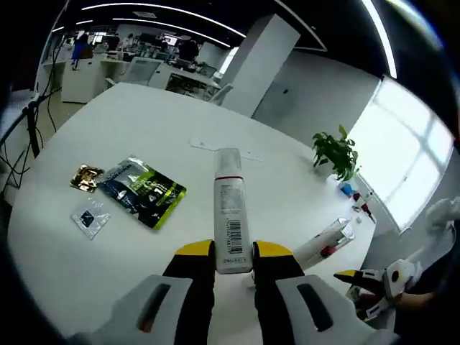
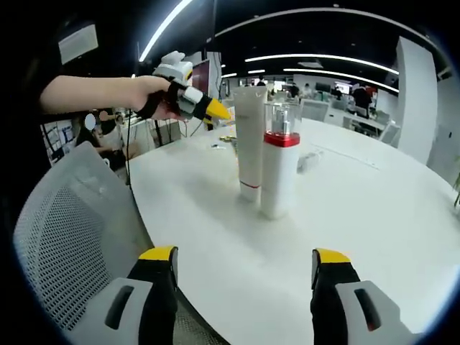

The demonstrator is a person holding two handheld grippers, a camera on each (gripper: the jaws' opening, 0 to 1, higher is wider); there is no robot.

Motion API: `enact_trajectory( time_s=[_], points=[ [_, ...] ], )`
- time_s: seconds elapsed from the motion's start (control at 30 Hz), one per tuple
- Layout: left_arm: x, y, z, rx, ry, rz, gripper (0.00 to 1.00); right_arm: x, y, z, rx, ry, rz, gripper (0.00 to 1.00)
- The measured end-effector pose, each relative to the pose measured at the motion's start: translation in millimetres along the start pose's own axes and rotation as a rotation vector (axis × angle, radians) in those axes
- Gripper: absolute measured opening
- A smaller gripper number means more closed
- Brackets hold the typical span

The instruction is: Arrange the skincare products in the storage area until every visible bottle or jar stands upright without overlapping.

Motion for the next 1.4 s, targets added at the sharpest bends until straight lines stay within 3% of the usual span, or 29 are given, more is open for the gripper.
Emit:
enact_trajectory(
  time_s=[0.17, 0.4, 0.5, 0.57, 0.7, 0.77, 0.83, 0.93, 1.0, 1.1, 1.17, 1.4],
  points=[
    [-18.1, -19, 16.7, 0.015, 0.068, 0.056, 0.15, -2.2, -1, -1, 0.0, -0.002, 0.006, 0.8],
    [-43.4, -45, 63.1, 0.04, 0.288, 0.141, 0.15, -8.5, -6, 2, 0.037, 0.01, 0.032, 0.75],
    [-48.2, -51, 86.5, 0.079, 0.361, 0.17, 0.15, -16.6, -10, 6, 0.06, 0.037, 0.077, 0.77],
    [-49.3, -56, 105.0, 0.108, 0.416, 0.189, 0.15, -19.6, -11, 8, 0.075, 0.026, 0.072, 0.76],
    [-46.4, -55, 134.8, 0.171, 0.524, 0.19, 0.15, -33.2, -16, 11, 0.088, 0.029, 0.109, 0.75],
    [-42.6, -55, 143.7, 0.186, 0.525, 0.195, 0.15, -45.4, -19, 13, 0.1, 0.04, 0.153, 0.74],
    [-36.3, -55, 154.0, 0.211, 0.59, 0.185, 0.15, -57.4, -22, 17, 0.122, 0.089, 0.22, 0.73],
    [-26.4, -55, 168.6, 0.244, 0.655, 0.162, 0.15, -77.3, -28, 22, 0.12, 0.204, 0.333, 0.69],
    [-23.9, -58, 176.6, 0.251, 0.693, 0.164, 0.15, -88.5, -31, 24, 0.1, 0.245, 0.392, 0.68],
    [-21.6, -62, 189.3, 0.269, 0.738, 0.168, 0.15, -116.1, -39, 25, 0.054, 0.352, 0.543, 0.7],
    [-20.6, -62, 193.4, 0.264, 0.831, 0.172, 0.15, -127.6, -41, 26, 0.008, 0.439, 0.613, 0.69],
    [-13.1, -62, 204.1, 0.27, 0.919, 0.175, 0.15, -155.0, -46, 14, -0.102, 0.516, 0.699, 0.58]
  ],
)
Point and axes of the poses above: the point that each gripper's makers call its tool centre point, and the gripper's own axes: y roughly forward along the fingers, z roughly to its right, x roughly out of its underside, the point moved 7 cm from there along -y, roughly backward along the fingers, and after that the axes turned 8 degrees about z, right-handed, at the moved point
